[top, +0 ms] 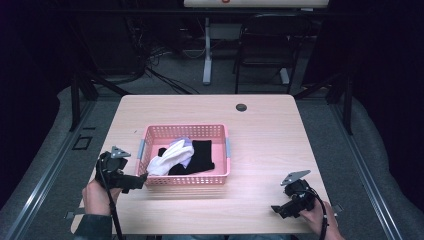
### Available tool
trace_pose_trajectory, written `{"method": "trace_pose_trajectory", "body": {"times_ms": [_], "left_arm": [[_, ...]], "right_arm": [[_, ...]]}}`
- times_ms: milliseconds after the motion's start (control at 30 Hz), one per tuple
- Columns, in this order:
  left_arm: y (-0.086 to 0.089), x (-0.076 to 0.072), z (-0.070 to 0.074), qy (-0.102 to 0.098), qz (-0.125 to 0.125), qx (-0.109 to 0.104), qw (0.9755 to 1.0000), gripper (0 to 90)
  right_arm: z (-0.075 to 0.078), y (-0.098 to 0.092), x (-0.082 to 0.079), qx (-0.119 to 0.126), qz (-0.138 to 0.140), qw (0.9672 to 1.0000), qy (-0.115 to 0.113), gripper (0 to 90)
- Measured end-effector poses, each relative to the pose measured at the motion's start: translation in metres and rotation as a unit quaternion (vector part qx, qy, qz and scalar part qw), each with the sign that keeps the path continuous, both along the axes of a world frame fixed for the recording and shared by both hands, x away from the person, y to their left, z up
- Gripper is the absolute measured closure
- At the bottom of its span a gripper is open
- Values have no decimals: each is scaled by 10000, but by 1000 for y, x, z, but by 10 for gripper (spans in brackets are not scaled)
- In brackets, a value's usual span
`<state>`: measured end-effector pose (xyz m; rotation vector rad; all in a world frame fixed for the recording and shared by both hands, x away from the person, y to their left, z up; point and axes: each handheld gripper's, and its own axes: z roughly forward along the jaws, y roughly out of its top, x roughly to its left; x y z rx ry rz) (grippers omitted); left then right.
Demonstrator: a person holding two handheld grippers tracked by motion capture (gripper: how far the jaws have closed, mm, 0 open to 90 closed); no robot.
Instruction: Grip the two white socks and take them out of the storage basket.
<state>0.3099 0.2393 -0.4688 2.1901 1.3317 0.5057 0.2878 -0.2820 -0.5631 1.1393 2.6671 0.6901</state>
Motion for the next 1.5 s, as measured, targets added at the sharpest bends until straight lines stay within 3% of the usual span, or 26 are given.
{"method": "trace_pose_trajectory", "body": {"times_ms": [133, 233, 333, 400, 567, 633, 733, 867, 967, 1133, 1233, 1300, 1400, 1500], "left_arm": [[-16, 11, 7, -122, -287, 37, 9995, 1], [-20, 15, 10, -82, -368, 56, 9993, 1], [-27, 28, 11, 41, -415, 15, 9991, 2], [-31, 36, 11, 231, -499, -59, 9985, 10], [-45, 55, 4, 538, -615, 73, 9966, 30], [-49, 59, 3, 570, -609, 101, 9965, 42], [-55, 67, 0, 637, -633, 147, 9959, 128], [-65, 74, -5, 859, -810, 343, 9924, 242], [-73, 80, -12, 928, -812, 447, 9914, 265], [-82, 85, -20, 1133, -850, 697, 9875, 416], [-85, 87, -24, 1250, -827, 873, 9849, 488], [-84, 87, -25, 1233, -777, 904, 9852, 563], [-82, 89, -27, 1369, -804, 1013, 9821, 683], [-84, 88, -27, 1342, -820, 1104, 9814, 762]], "right_arm": [[0, 0, -1, 10, 10, 10000, -29, 40], [0, 0, -1, -16, 18, 10000, -25, 40], [0, 1, 0, -45, 47, 10000, 13, 41], [0, 1, -1, -74, 38, 10000, 0, 41], [0, 1, -1, -80, 38, 10000, -6, 41], [0, 0, -1, -68, 49, 10000, 15, 42], [0, 0, -1, -85, 32, 10000, -6, 42], [0, 0, -1, -81, 43, 10000, 1, 43], [0, 0, -1, -89, 34, 10000, -2, 43], [0, 0, -1, -87, 33, 10000, -6, 44], [-1, 0, -1, -89, 33, 9999, 31, 47], [-2, 0, -1, -93, 35, 9999, 42, 47], [-2, 0, -1, -100, 38, 9999, 34, 49], [-2, 0, -1, -152, 30, 9999, 42, 52]]}}
